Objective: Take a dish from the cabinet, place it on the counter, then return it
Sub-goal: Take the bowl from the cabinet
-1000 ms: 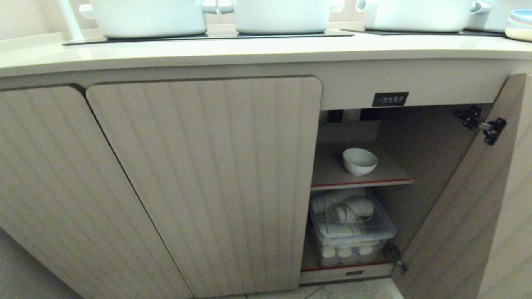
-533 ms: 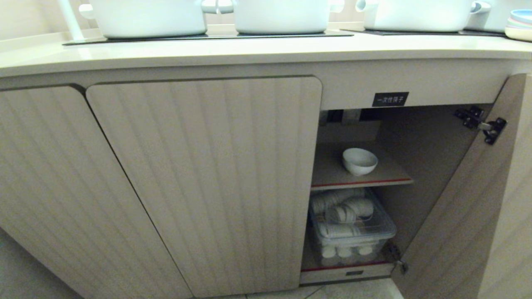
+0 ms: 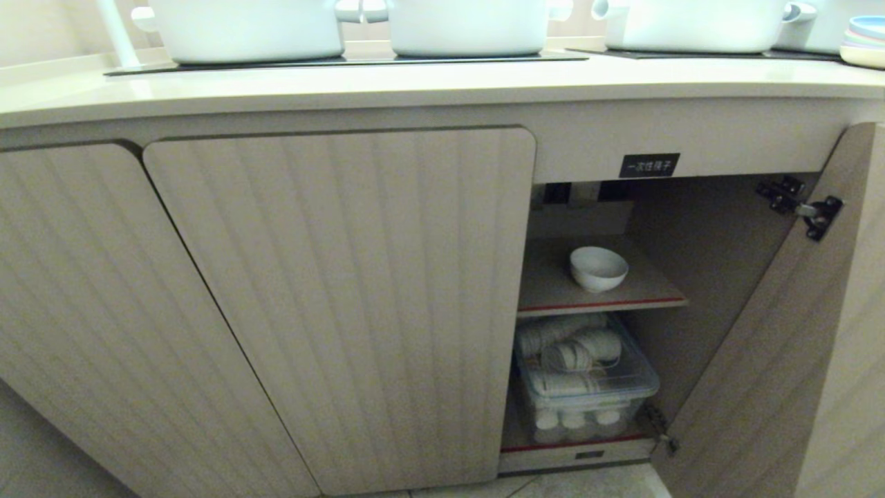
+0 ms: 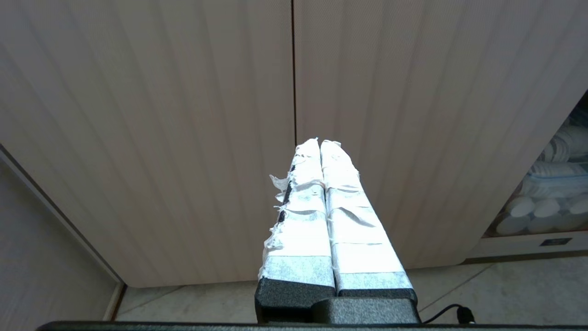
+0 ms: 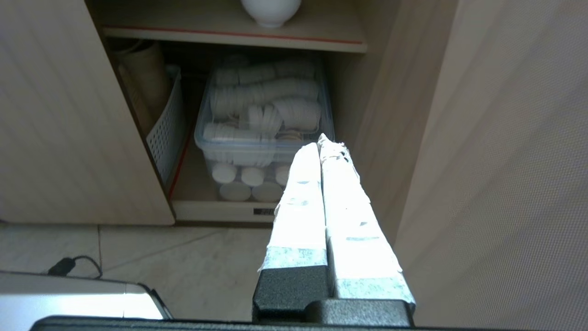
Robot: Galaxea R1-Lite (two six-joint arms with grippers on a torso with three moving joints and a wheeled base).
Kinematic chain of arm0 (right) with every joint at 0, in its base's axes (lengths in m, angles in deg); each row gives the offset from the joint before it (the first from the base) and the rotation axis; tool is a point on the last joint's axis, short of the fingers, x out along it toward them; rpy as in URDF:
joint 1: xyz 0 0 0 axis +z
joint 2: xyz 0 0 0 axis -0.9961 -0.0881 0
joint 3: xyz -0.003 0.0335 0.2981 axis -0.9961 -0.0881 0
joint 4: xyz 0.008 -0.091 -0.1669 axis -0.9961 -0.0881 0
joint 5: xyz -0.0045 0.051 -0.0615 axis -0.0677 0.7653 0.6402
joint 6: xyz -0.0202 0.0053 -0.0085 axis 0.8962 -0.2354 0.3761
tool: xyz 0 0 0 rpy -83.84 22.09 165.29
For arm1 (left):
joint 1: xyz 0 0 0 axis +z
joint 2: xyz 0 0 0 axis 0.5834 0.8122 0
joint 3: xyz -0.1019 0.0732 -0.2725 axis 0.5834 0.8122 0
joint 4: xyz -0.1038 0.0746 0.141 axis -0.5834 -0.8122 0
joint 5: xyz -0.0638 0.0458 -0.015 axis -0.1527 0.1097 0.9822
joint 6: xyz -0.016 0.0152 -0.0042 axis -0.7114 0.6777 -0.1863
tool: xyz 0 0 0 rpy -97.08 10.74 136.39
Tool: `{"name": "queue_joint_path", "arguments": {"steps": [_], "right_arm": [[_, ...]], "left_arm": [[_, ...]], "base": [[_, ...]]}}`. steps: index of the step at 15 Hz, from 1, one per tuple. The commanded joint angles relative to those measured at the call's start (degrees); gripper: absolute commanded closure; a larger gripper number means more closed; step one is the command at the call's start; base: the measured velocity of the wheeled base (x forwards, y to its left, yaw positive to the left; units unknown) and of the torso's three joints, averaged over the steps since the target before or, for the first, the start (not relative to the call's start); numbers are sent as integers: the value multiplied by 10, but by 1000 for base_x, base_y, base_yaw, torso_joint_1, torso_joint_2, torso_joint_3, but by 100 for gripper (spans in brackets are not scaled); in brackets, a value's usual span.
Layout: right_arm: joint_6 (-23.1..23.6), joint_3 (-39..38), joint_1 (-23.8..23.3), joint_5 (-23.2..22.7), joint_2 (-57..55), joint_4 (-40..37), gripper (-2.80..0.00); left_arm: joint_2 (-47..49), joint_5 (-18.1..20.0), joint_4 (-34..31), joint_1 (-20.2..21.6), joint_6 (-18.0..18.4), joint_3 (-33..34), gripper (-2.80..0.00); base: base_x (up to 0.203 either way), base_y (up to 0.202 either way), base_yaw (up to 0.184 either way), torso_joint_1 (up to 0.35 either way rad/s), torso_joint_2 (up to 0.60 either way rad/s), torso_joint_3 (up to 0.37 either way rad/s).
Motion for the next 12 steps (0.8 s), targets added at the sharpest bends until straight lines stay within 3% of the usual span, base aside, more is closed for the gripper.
{"name": "queue_joint_path", "arguments": {"steps": [1,7,12], "right_arm": [[1,7,-1,-3,-35,2,0],[0,53,-5,-22,-179,15,0],[2,61,0,-50,-357,140,0]], "left_arm": [[0,0,0,0,0,0,0],[0,0,0,0,0,0,0],[0,0,0,0,0,0,0]], "base": [[0,0,0,0,0,0],[0,0,0,0,0,0],[0,0,0,0,0,0]]}}
